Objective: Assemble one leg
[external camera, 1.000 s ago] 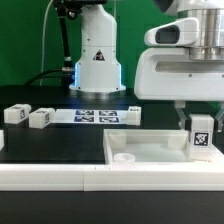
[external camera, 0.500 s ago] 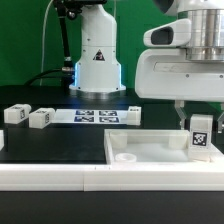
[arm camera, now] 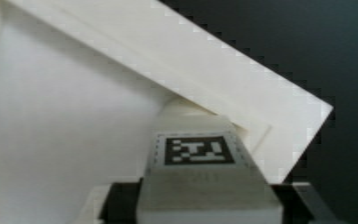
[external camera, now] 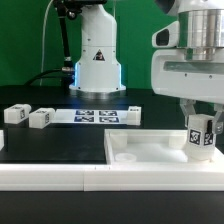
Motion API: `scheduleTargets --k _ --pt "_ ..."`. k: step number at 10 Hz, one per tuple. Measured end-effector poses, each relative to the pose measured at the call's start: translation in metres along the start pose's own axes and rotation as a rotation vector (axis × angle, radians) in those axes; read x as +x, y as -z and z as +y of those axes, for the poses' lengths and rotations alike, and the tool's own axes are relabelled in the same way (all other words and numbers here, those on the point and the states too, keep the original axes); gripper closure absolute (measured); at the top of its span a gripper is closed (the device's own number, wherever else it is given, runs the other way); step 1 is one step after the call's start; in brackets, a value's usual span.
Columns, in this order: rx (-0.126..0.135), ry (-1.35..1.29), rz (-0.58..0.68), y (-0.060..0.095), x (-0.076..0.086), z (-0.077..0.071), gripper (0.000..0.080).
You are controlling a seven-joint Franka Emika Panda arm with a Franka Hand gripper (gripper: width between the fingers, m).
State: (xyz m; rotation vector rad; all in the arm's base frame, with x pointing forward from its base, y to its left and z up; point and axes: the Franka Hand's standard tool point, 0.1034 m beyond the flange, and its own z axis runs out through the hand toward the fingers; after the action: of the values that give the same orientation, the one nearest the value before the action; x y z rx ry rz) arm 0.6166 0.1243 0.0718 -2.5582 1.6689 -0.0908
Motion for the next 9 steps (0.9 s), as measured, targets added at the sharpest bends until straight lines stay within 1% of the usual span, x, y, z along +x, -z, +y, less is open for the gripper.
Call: scheduleTargets --k 2,5,7,8,9 --pt "-0.005 -0.268 -0.003 -0.0005 -0.0032 -0.0003 0.0508" --pt "0.002 -0.462 -0.018 -0.0004 -0.0028 -0.0008 0.0508" --pt "0.002 -0.502 -0.022 -0.0004 -0.0038 -0.0011 0.0504" --pt "0.003 -0.488 -0.022 -0.0004 -0.0039 -0.0011 0.0301" --pt "0.003 -0.402 -0.022 -0.0004 -0.0023 -0.0007 0.0301"
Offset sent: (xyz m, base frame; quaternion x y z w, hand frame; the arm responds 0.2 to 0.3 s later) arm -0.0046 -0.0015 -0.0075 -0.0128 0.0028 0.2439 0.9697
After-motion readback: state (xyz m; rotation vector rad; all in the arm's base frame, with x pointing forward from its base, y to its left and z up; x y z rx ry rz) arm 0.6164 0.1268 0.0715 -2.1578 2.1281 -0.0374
